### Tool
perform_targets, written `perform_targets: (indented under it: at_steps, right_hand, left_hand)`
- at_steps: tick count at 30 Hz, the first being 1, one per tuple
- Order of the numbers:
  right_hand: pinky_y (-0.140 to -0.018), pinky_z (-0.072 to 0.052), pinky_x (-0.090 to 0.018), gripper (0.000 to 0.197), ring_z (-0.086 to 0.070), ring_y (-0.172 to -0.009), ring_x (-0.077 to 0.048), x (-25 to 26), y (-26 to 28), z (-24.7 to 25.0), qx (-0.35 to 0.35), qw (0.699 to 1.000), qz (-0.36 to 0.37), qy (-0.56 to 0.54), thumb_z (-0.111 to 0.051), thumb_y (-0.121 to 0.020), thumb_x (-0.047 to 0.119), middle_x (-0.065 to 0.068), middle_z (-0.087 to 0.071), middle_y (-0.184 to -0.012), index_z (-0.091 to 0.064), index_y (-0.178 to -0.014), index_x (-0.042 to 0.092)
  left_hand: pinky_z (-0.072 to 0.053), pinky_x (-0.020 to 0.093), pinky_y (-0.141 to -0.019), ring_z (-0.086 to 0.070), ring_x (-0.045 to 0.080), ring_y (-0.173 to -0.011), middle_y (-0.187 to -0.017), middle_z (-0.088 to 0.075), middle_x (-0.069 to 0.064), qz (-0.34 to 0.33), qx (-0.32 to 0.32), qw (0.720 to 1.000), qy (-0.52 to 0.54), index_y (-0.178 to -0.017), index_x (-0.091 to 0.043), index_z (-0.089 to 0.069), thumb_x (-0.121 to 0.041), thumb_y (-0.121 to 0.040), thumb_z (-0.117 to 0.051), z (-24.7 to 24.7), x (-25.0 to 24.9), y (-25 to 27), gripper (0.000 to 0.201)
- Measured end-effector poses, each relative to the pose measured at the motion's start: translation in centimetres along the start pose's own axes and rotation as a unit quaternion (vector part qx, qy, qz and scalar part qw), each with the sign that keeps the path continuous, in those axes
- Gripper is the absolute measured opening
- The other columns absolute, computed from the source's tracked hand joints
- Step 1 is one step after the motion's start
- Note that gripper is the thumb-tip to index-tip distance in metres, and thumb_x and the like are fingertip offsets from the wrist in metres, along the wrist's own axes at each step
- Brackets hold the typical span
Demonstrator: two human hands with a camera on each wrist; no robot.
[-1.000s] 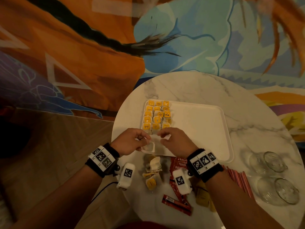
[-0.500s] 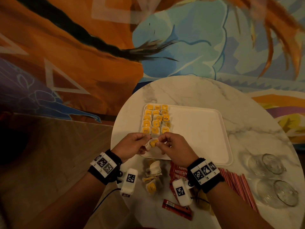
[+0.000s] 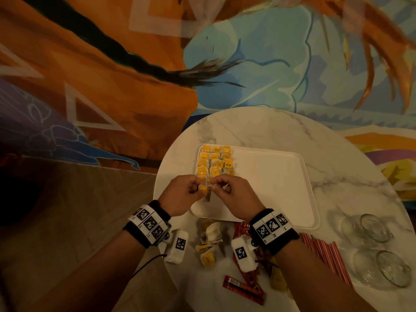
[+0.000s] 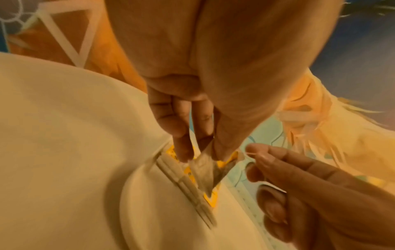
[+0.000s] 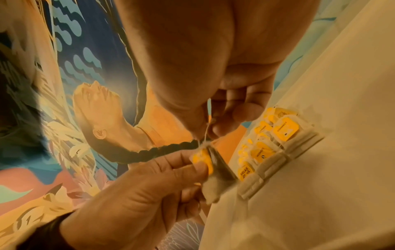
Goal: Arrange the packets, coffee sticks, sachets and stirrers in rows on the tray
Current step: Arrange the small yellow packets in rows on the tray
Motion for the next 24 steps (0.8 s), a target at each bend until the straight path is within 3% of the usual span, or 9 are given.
perform_targets:
  at_steps: [3, 5, 7, 11, 14, 19, 24]
  right_hand:
    - [-0.066, -0.042, -0.009, 0.011, -0.057, -0.069, 0.01, -0.6, 0.0, 0.2, -0.008, 1.0, -0.011, -0.003, -0.069, -0.093, 0.02, 0.022, -0.063, -0.083, -0.075, -0.103, 0.02]
    - [-0.068, -0.044, -0.012, 0.01, -0.059, -0.068, 0.006, -1.2, 0.2, 0.4, -0.006, 1.0, -0.017, 0.002, -0.069, -0.093, 0.02, 0.019, -0.065, -0.083, -0.075, -0.101, 0.021]
    - [-0.07, -0.05, -0.019, 0.009, -0.061, -0.067, 0.001, -1.8, 0.5, 0.5, -0.004, 1.0, -0.03, 0.008, -0.068, -0.093, 0.023, 0.014, -0.068, -0.086, -0.074, -0.099, 0.025]
    - [-0.073, -0.051, -0.021, 0.012, -0.06, -0.067, 0.006, -2.6, 1.0, 0.3, 0.01, 0.999, -0.045, 0.016, -0.067, -0.093, 0.023, 0.013, -0.071, -0.092, -0.07, -0.094, 0.034]
    - [-0.073, -0.048, -0.018, 0.008, -0.06, -0.066, 0.007, -3.3, 1.3, 0.2, 0.014, 0.998, -0.057, 0.028, -0.067, -0.093, 0.025, 0.01, -0.073, -0.098, -0.071, -0.097, 0.029]
    - [-0.073, -0.049, -0.016, 0.008, -0.062, -0.068, 0.007, -3.3, 1.7, 0.2, 0.022, 0.997, -0.069, 0.016, -0.067, -0.094, 0.026, 0.011, -0.073, -0.099, -0.071, -0.099, 0.03]
    - [-0.071, -0.044, -0.01, 0.008, -0.061, -0.069, 0.01, -2.9, 2.0, 0.4, 0.033, 0.997, -0.066, 0.017, -0.067, -0.094, 0.026, 0.012, -0.072, -0.099, -0.071, -0.099, 0.029]
  left_hand:
    - [-0.055, 0.041, -0.067, -0.066, 0.023, -0.069, -0.073, -0.067, 0.004, 0.014, 0.013, 0.998, -0.068, -0.091, -0.025, -0.068, -0.02, -0.086, -0.075, 0.4, 1.0, -1.1, 0.01]
    - [-0.047, 0.026, -0.063, -0.064, 0.019, -0.068, -0.071, -0.066, 0.001, 0.017, 0.029, 0.991, -0.126, -0.09, -0.027, -0.066, -0.018, -0.087, -0.074, 0.4, 1.4, -1.6, 0.012]
    - [-0.041, 0.019, -0.061, -0.063, 0.018, -0.071, -0.075, -0.067, 0.002, 0.02, 0.042, 0.986, -0.159, -0.091, -0.021, -0.07, -0.021, -0.088, -0.074, 0.2, 1.7, -2.0, 0.005]
    - [-0.044, 0.021, -0.066, -0.063, 0.014, -0.074, -0.081, -0.068, -0.001, 0.031, 0.03, 0.987, -0.156, -0.094, -0.016, -0.075, -0.021, -0.086, -0.077, 0.2, 2.6, -2.7, 0.01]
    - [-0.045, 0.024, -0.067, -0.062, 0.017, -0.072, -0.08, -0.068, 0.004, 0.041, 0.022, 0.988, -0.146, -0.088, -0.02, -0.073, -0.014, -0.083, -0.079, 0.3, 2.8, -3.4, 0.01]
    - [-0.041, 0.022, -0.064, -0.054, 0.012, -0.064, -0.068, -0.059, -0.005, 0.059, 0.005, 0.987, -0.151, -0.083, -0.021, -0.066, -0.012, -0.082, -0.078, 0.2, 2.8, -4.5, 0.015]
    - [-0.042, 0.025, -0.07, -0.052, 0.008, -0.064, -0.067, -0.058, -0.007, 0.072, -0.008, 0.986, -0.152, -0.083, -0.023, -0.063, -0.016, -0.084, -0.076, 0.1, 3.0, -4.6, 0.014]
Point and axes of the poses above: each hand's wrist, its own y-axis away from the middle knuckle, its own z-axis out of the back of the hand, x = y × z, the point moved 2 cm from there along -y, towards the middle knuckle
